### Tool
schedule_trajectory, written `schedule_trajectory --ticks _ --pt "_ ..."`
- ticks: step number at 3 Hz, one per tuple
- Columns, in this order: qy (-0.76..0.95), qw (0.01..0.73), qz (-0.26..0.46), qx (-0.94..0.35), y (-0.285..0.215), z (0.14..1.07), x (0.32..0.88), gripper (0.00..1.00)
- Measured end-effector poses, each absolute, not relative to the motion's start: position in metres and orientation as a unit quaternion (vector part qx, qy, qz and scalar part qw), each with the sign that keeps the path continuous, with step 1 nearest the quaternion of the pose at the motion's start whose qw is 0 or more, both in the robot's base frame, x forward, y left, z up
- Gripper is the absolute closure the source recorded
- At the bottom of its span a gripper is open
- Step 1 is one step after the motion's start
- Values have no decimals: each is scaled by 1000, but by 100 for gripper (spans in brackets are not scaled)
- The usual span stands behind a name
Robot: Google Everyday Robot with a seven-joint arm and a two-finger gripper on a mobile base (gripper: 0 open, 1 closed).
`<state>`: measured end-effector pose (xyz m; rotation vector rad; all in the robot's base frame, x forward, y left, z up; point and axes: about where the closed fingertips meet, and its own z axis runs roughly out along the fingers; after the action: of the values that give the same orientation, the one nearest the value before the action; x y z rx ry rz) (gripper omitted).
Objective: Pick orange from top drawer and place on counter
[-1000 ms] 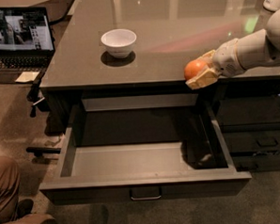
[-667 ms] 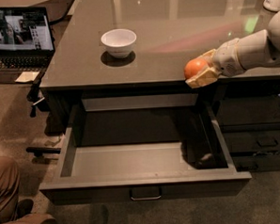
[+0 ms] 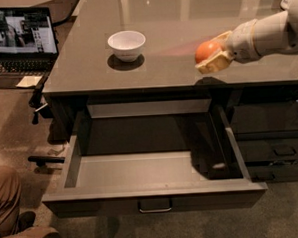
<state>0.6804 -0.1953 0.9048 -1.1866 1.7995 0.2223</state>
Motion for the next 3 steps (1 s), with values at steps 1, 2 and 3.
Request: schedule_trajectory --ticks 1,2,3 --pt "753 475 88 -447 -199 904 701 100" --pt "778 483 101 -389 -204 892 720 100" --pt "794 488 117 -343 -206 881 733 82"
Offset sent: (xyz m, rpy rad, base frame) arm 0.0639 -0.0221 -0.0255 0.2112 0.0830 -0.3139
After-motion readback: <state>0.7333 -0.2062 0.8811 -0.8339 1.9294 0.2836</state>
